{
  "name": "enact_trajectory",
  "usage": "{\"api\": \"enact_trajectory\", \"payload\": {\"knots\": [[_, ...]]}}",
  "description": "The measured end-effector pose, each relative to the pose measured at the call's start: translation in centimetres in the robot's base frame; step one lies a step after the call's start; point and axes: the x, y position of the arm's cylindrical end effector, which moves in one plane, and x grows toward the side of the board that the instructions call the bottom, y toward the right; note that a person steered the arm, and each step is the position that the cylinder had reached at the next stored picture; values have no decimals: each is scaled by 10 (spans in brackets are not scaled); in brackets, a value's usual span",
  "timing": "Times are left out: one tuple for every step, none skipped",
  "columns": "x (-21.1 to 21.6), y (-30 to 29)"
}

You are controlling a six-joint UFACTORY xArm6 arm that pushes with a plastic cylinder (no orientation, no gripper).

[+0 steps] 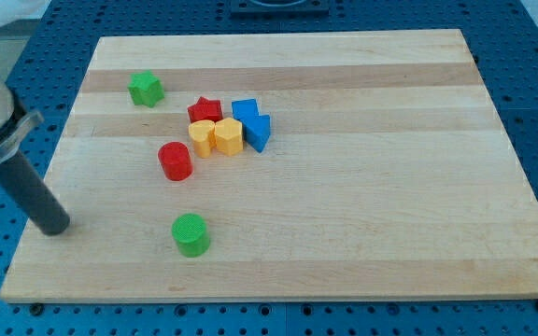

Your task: Push the green star towards the bottom right

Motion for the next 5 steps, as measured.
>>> {"api": "enact_trajectory", "payload": {"knots": [[4,86],[-18,201],[-21,253],[-22,169],[-10,80]]}}
